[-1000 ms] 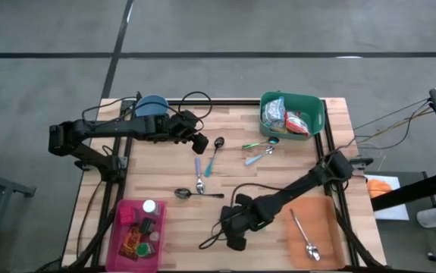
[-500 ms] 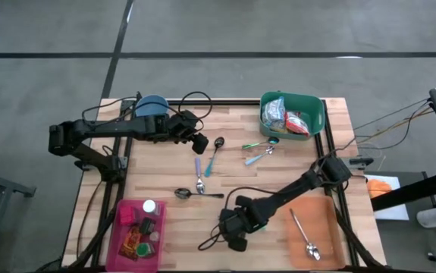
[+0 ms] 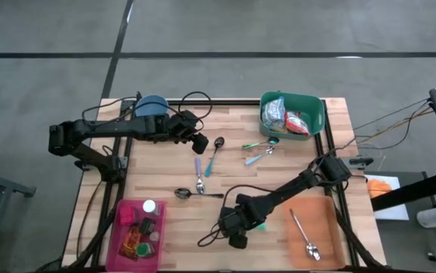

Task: Pick & Place Food Item
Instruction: Put the light green spoon into the orange bin

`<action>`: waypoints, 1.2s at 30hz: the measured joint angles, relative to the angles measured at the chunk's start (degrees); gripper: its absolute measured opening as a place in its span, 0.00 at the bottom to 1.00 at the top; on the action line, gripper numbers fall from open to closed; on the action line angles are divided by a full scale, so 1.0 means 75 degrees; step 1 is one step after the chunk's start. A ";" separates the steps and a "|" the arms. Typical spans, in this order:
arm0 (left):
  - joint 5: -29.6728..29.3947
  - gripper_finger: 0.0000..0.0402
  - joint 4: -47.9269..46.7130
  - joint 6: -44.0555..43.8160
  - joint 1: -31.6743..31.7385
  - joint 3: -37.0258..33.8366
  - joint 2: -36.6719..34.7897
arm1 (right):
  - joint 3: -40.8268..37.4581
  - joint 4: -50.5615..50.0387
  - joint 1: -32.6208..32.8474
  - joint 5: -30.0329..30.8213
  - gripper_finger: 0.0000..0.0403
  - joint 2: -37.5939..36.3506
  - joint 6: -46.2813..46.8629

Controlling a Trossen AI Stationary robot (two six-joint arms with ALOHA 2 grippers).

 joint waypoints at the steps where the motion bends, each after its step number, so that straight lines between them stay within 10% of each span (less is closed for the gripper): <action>1: 0.0000 0.70 0.0000 -0.0001 0.0001 0.0000 0.0000 | -0.0002 0.0002 -0.0011 -0.0062 0.38 0.0037 -0.0002; 21: 0.0000 0.70 -0.0002 0.0000 0.0002 0.0000 0.0000 | -0.0197 0.0205 -0.0250 -0.0644 0.38 0.0092 -0.0023; 36: 0.0000 0.70 0.0000 0.0000 0.0003 0.0000 0.0000 | -0.0218 0.0095 -0.0256 -0.0306 0.06 0.0092 -0.0083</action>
